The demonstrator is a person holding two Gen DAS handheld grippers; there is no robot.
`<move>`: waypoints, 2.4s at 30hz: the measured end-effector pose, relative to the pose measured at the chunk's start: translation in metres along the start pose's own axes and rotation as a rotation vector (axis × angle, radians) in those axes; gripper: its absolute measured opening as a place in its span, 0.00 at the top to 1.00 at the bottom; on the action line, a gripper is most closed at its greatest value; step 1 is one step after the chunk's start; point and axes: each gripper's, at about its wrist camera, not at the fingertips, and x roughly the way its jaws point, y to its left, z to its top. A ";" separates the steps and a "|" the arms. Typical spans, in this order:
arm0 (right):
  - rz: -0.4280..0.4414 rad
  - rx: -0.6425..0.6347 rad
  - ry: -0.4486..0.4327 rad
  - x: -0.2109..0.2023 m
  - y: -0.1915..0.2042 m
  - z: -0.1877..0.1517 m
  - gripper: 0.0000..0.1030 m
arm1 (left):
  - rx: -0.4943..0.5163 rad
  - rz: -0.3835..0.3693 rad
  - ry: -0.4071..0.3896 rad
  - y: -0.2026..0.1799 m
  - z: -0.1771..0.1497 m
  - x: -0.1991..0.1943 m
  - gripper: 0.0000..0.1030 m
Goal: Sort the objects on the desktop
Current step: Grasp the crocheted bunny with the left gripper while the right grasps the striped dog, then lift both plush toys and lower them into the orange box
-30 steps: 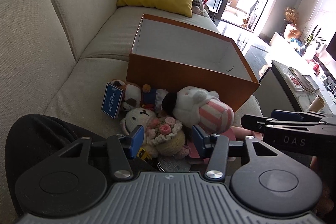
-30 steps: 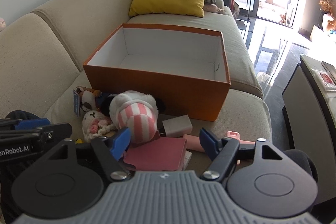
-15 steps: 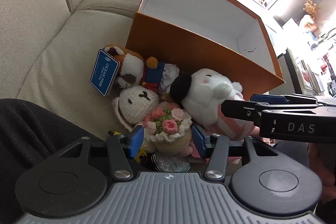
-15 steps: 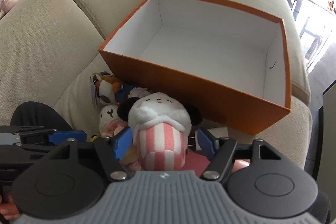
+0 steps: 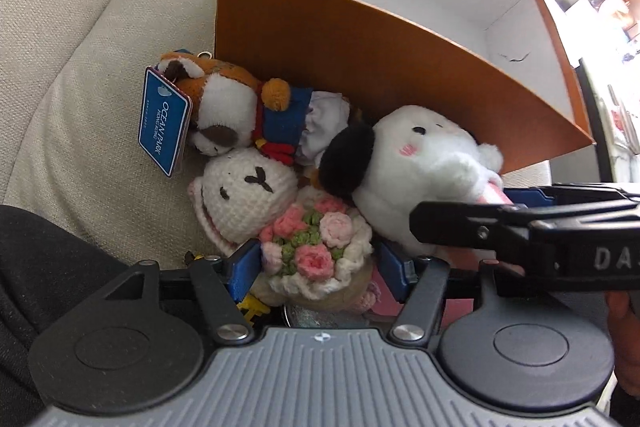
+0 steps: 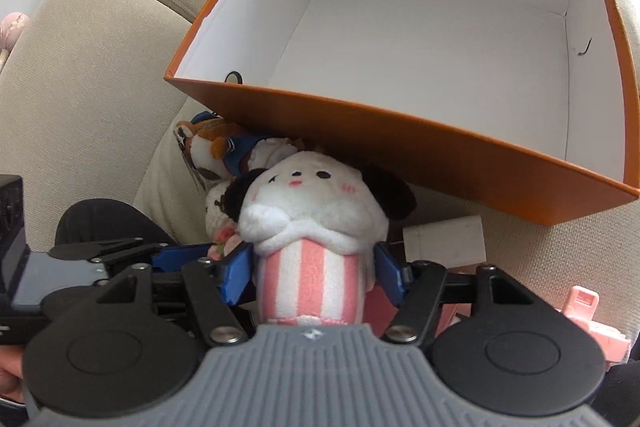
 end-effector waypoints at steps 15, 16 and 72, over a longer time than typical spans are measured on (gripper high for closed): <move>0.006 0.011 -0.052 -0.006 0.004 -0.008 0.39 | 0.024 -0.014 -0.094 0.005 -0.026 -0.016 0.41; 0.004 0.010 -0.063 -0.010 0.004 -0.009 0.39 | 0.032 -0.017 -0.107 0.005 -0.027 -0.022 0.41; -0.208 0.270 -0.199 0.014 -0.028 0.107 0.39 | 0.750 0.070 -0.136 -0.055 0.095 -0.006 0.41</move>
